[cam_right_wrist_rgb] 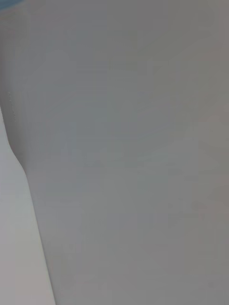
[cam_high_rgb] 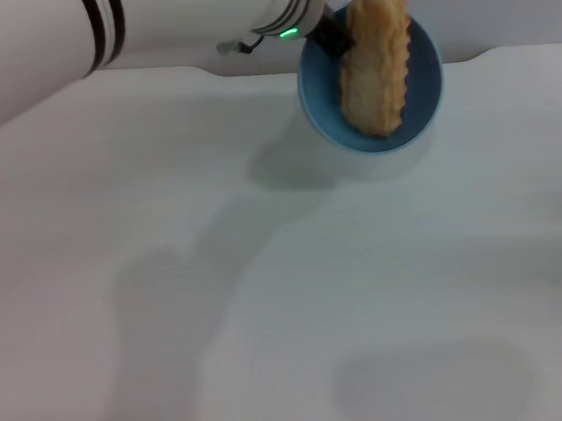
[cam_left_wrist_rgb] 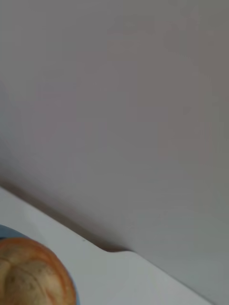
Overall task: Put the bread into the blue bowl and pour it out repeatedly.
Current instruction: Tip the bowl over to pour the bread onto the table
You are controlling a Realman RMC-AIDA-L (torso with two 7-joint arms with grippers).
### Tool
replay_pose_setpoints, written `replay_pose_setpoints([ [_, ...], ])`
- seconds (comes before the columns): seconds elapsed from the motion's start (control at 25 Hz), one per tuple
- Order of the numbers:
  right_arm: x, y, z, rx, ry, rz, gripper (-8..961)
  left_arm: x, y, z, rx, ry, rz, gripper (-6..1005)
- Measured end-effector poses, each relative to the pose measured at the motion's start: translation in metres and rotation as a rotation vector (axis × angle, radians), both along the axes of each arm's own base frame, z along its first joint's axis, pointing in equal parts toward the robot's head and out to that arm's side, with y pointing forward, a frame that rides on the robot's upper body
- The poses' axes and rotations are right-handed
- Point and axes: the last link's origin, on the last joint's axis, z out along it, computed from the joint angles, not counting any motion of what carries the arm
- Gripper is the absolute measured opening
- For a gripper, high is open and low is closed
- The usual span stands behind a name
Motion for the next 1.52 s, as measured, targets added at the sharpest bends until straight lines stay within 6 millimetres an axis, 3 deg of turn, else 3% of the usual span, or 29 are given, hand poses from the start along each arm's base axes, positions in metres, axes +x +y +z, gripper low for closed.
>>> replay_pose_setpoints([
  [0.48, 0.001, 0.003, 0.003, 0.017, 0.003, -0.012, 468, 0.008, -0.007, -0.011, 0.017, 0.049, -0.267, -2],
  [0.8, 0.002, 0.004, 0.005, 0.025, 0.004, -0.019, 468, 0.014, -0.023, -0.022, 0.005, 0.081, -0.522, -2],
  [1.2, 0.003, 0.005, 0.007, 0.04, 0.011, -0.025, 467, 0.012, -0.026, -0.02, 0.025, 0.064, -0.59, -1],
  [1.52, -0.002, 0.01, 0.007, 0.039, 0.013, -0.011, 467, 0.009, -0.02, -0.013, 0.057, 0.018, -0.533, -1],
])
